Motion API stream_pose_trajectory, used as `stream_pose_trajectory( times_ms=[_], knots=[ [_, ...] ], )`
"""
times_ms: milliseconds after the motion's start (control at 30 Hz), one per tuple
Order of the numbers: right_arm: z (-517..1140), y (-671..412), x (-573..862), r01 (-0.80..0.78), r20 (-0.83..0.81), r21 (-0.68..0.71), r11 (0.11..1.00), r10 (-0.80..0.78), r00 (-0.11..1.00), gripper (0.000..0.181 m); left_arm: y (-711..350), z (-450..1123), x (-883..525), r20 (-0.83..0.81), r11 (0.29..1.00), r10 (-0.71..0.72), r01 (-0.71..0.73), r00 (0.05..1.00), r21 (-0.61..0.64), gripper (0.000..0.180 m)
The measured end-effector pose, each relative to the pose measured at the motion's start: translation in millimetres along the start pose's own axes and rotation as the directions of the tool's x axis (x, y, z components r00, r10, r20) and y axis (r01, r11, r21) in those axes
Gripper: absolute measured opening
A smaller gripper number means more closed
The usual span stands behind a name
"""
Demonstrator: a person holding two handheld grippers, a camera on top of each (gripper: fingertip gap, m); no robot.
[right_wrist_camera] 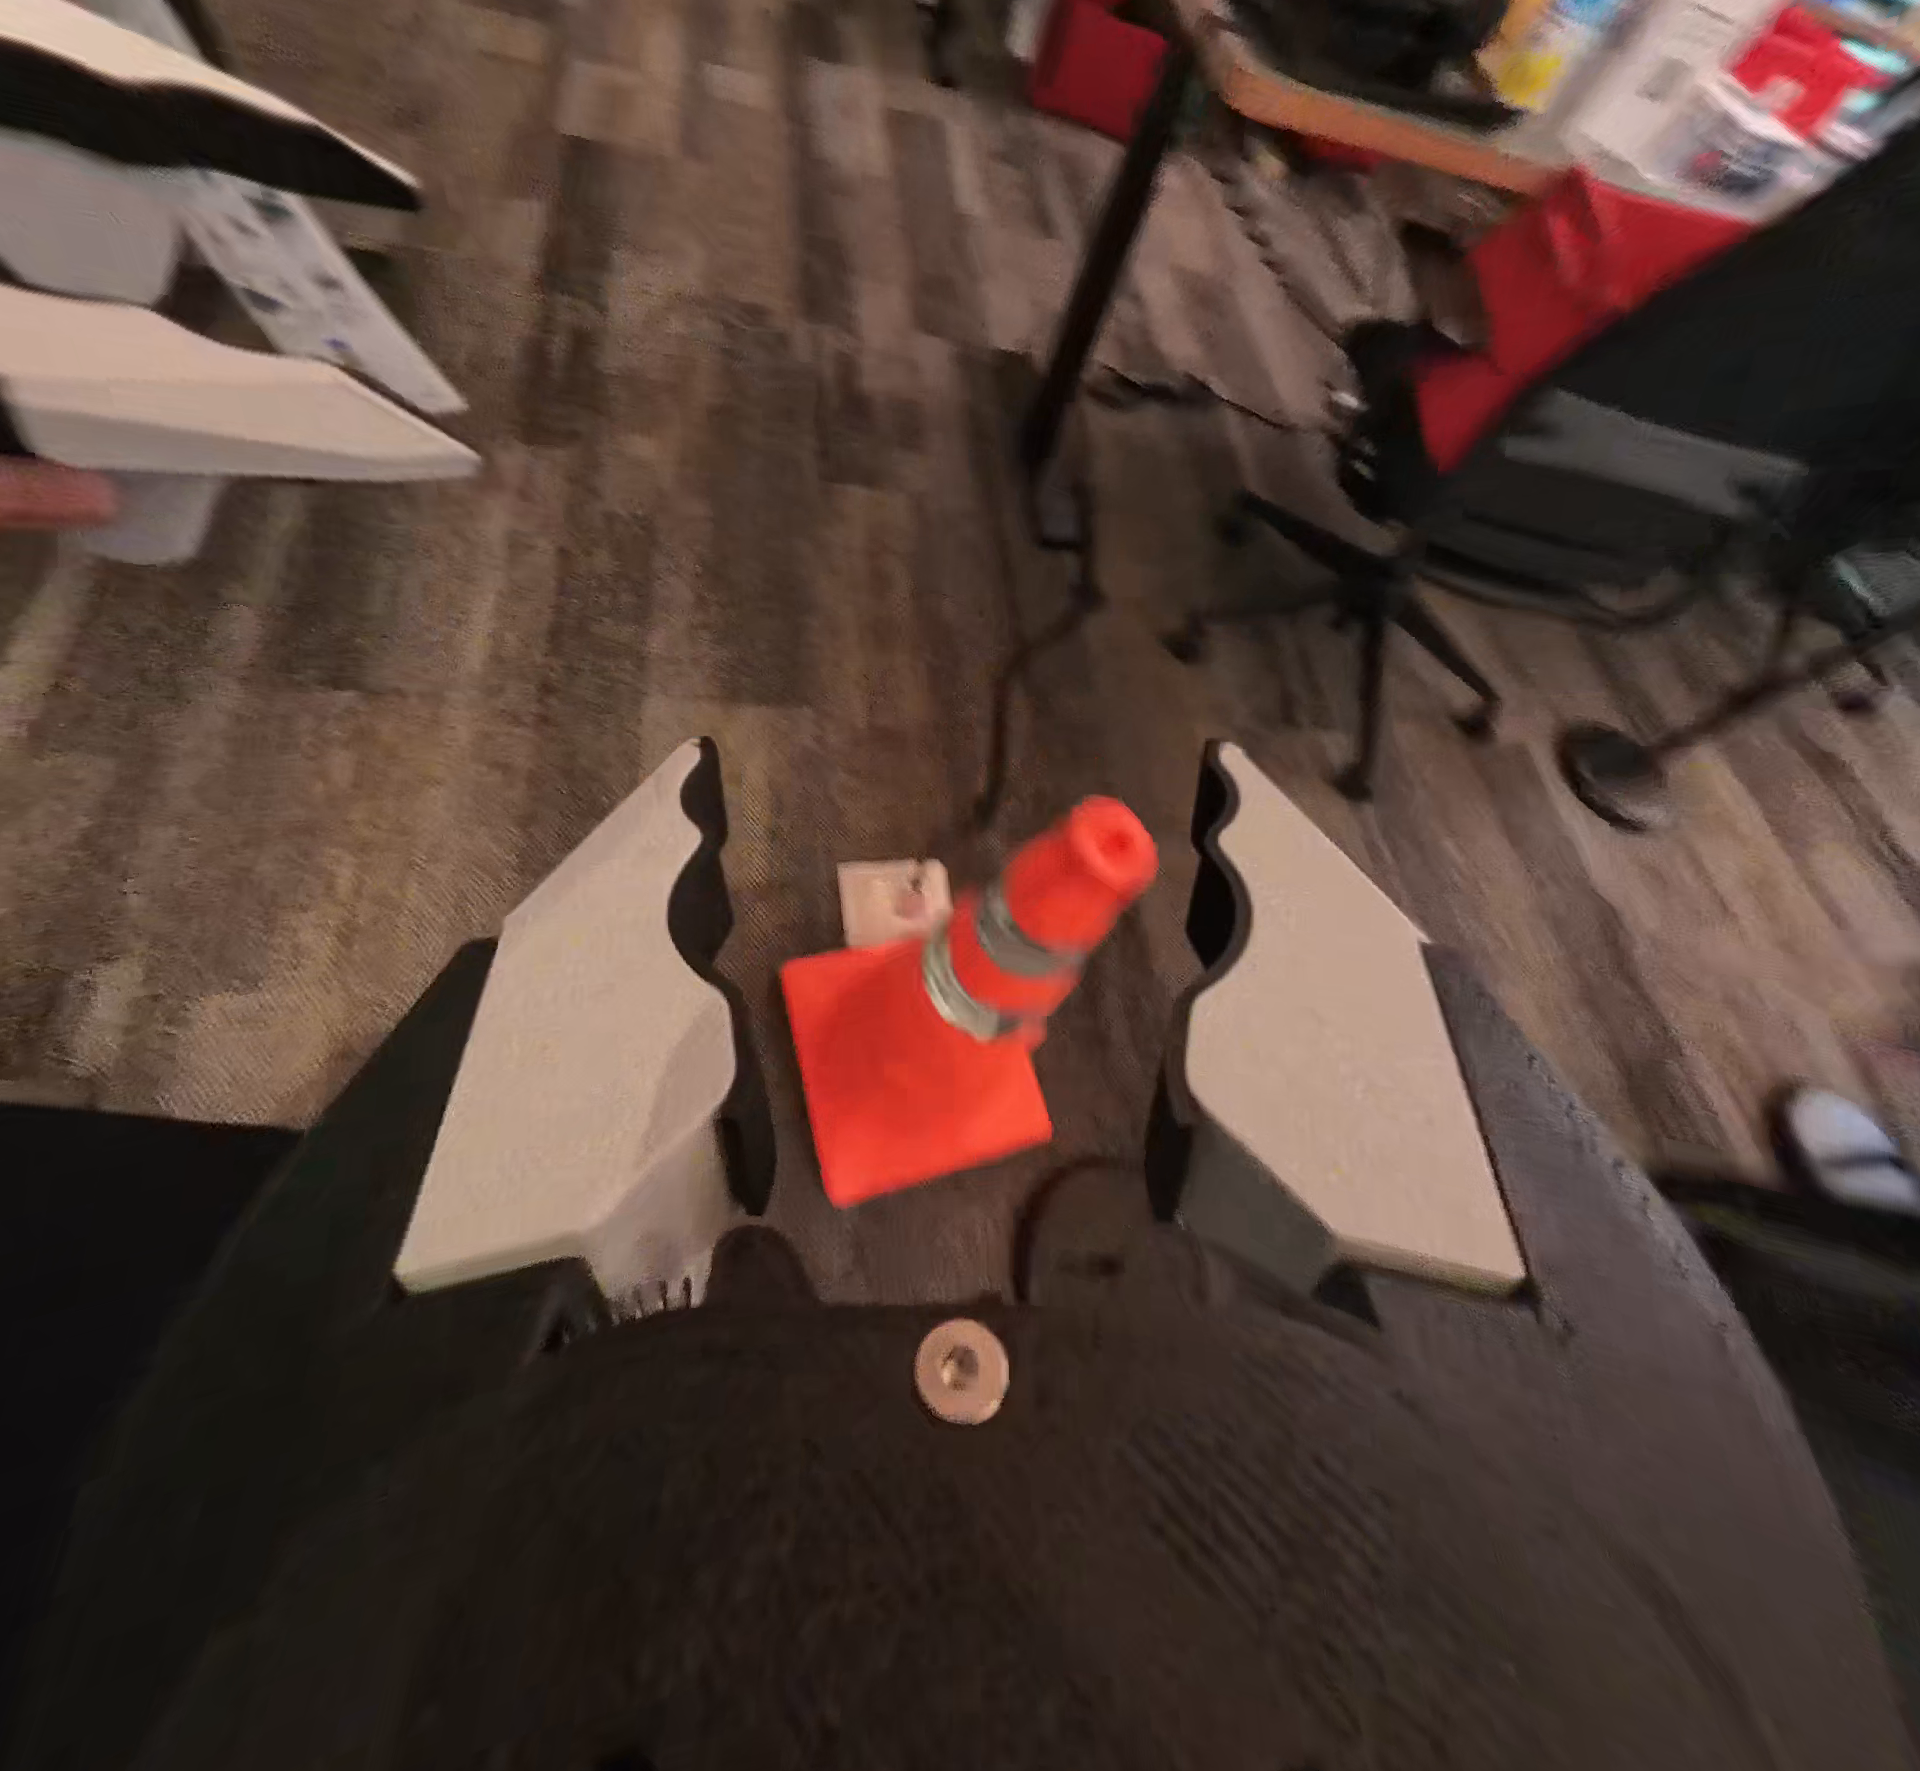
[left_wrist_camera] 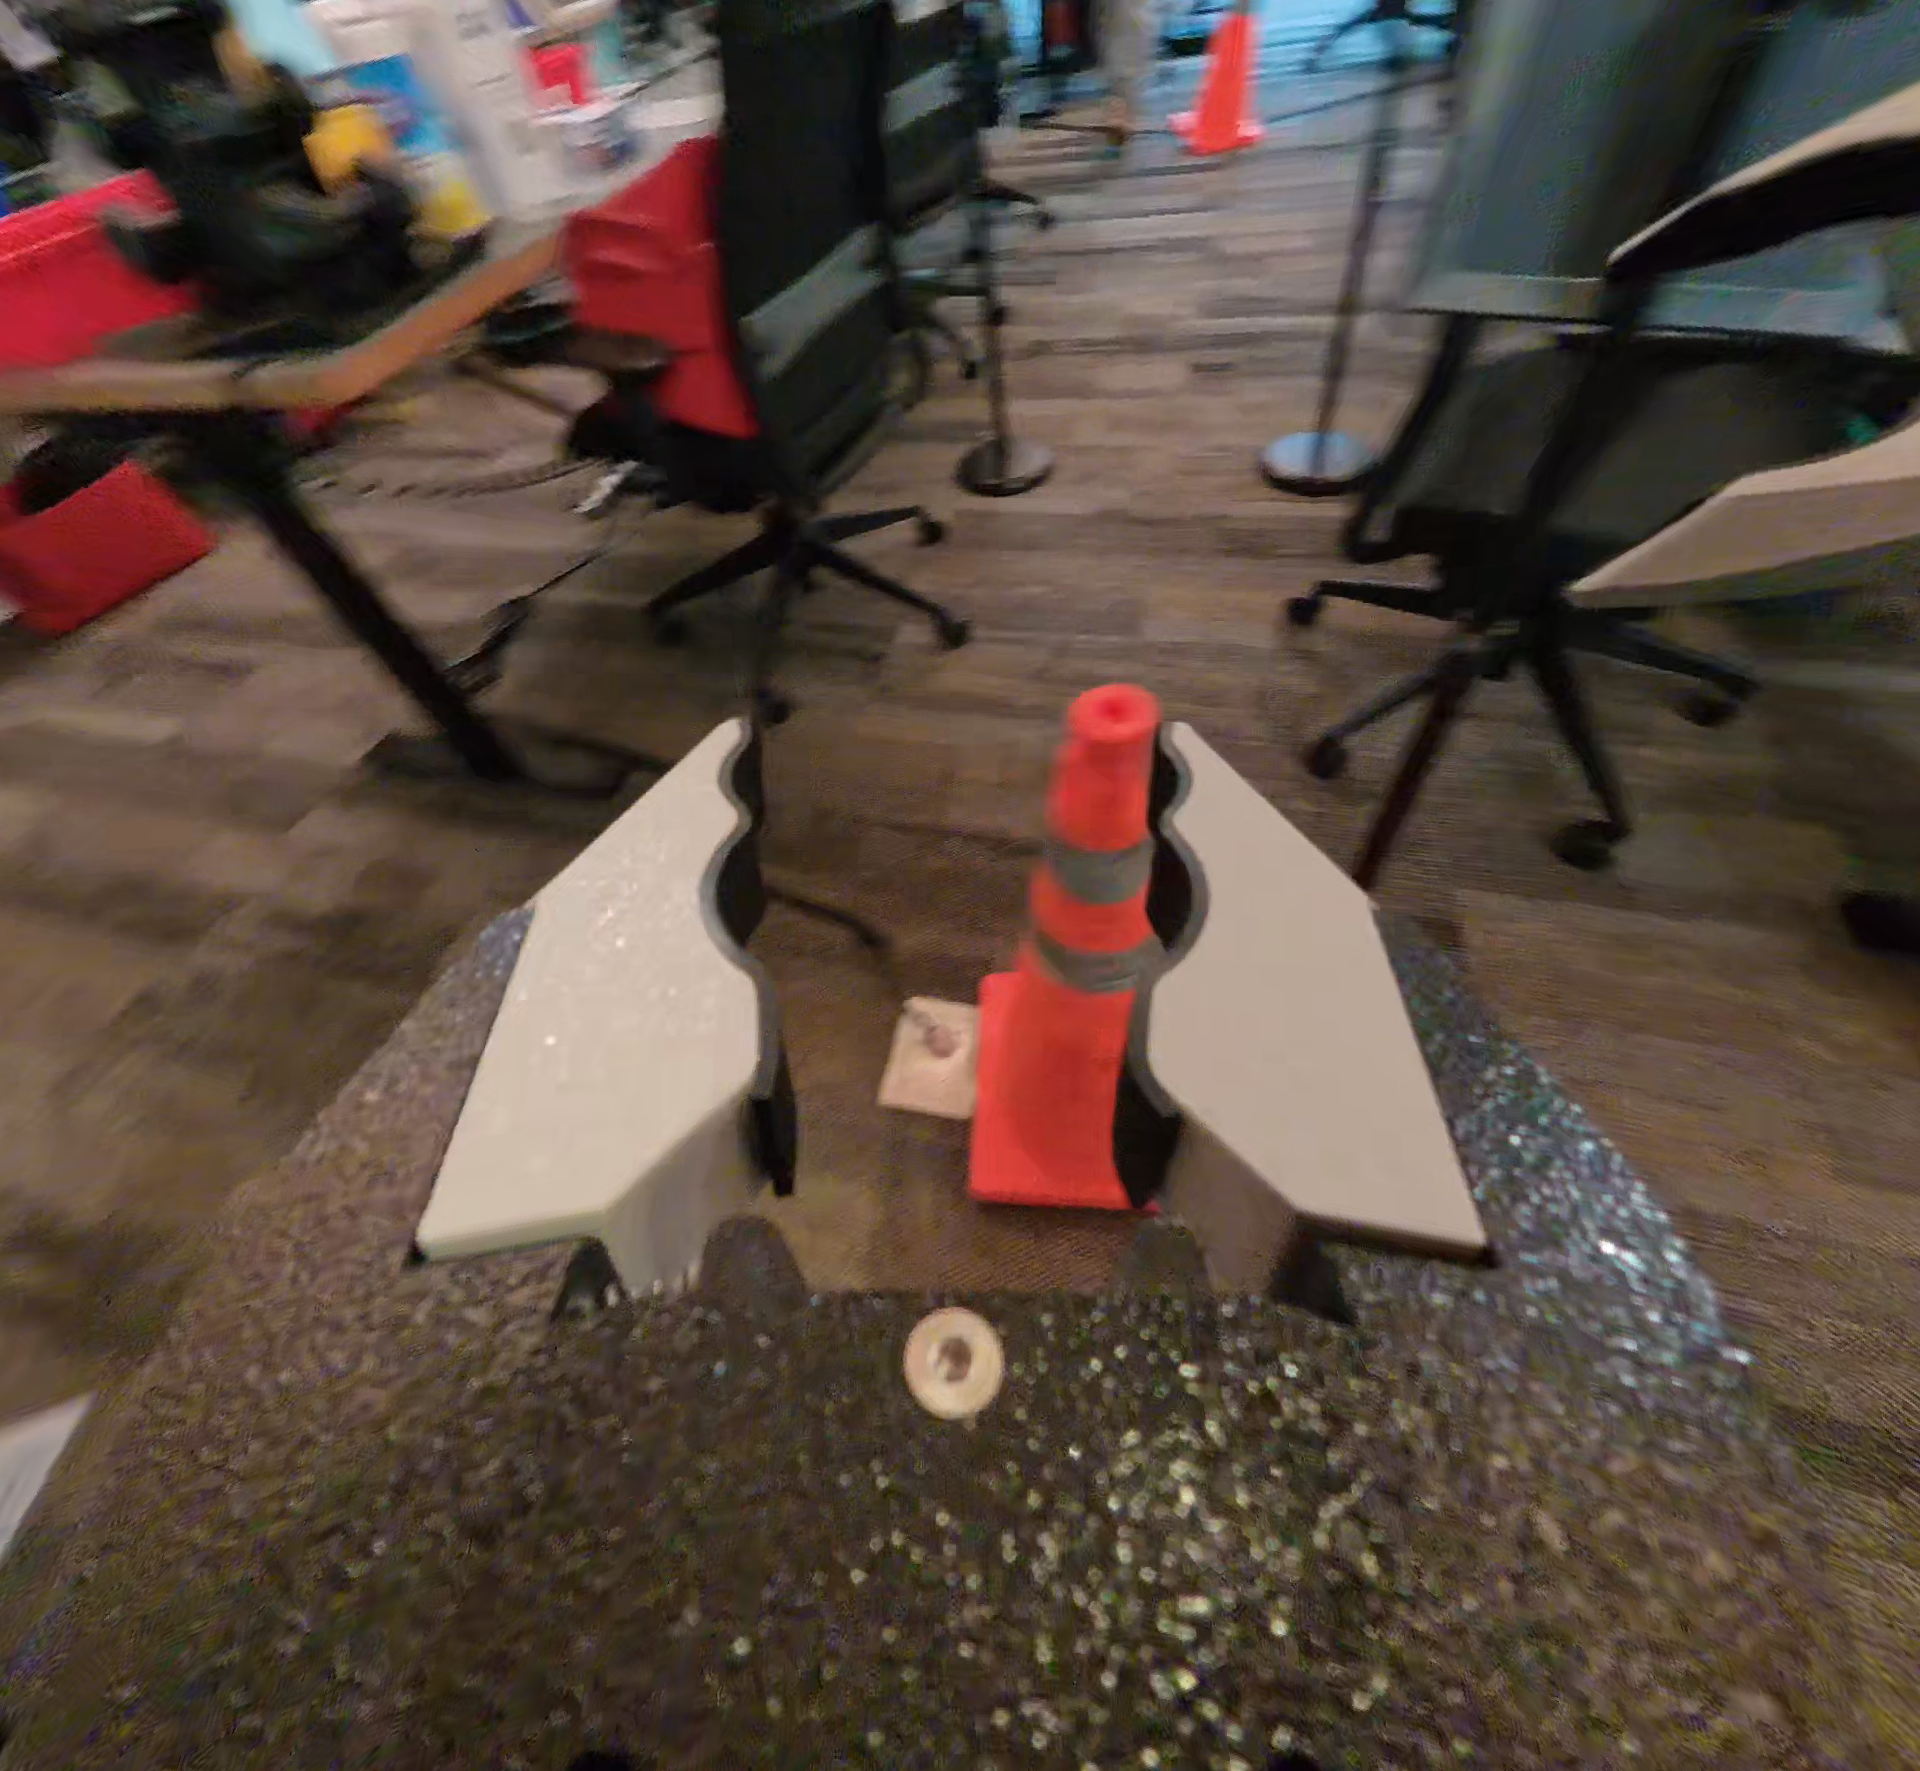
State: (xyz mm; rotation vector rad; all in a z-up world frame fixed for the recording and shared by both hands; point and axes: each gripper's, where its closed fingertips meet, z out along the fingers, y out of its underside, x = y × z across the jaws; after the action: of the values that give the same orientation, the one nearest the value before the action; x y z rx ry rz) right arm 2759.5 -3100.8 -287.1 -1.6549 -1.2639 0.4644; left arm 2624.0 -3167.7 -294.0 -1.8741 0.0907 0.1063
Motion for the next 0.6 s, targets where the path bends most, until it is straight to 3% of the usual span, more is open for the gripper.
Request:
stream_pose_trajectory(
  times_ms=[100, 267, 300, 333, 367, 533, 600],
  knots=[
    [104.8, -75.4, -68.7, -0.017, 0.147, 0.01, 1.0, 0.016, 0.989, 0.078, 17.7, -52.7, -137.1, 0.172, 0.997, -0.021, 0.033, 0.985, -0.068, 0.063],
    [236.6, -196.5, -111.7, 0.052, 0.178, 0.069, 0.996, -0.064, 0.982, 0.066, 25.1, -107.9, -307.9, 0.346, 0.981, -0.134, 0.174, 0.929, -0.087, 0.056],
    [259.9, -211.9, -119.3, 0.08, 0.205, 0.08, 0.994, -0.095, 0.974, 0.045, 26.5, -110.8, -338.4, 0.374, 0.98, -0.14, 0.182, 0.917, -0.078, 0.051],
    [283.0, -229.5, -130.4, 0.097, 0.265, 0.102, 0.99, -0.121, 0.957, 0.006, 28.9, -110.3, -366.6, 0.393, 0.98, -0.141, 0.184, 0.909, -0.075, 0.043],
    [306.7, -243.5, -134.8, 0.083, 0.289, 0.114, 0.99, -0.113, 0.951, 0.0, 32.6, -108.4, -392.2, 0.41, 0.979, -0.142, 0.19, 0.901, -0.077, 0.036],
    [444.3, -299.6, -134.2, 0.11, 0.295, 0.116, 0.987, -0.141, 0.945, 0.0, 54.8, -56.4, -518.2, 0.43, 0.97, -0.125, 0.202, 0.894, -0.138, 0.0],
    [505.4, -327.8, -131.8, 0.095, 0.296, 0.128, 0.987, -0.129, 0.946, 0.0, 54.6, -29.8, -574.8, 0.44, 0.974, -0.107, 0.183, 0.892, -0.134, 0.0]
  ],
)
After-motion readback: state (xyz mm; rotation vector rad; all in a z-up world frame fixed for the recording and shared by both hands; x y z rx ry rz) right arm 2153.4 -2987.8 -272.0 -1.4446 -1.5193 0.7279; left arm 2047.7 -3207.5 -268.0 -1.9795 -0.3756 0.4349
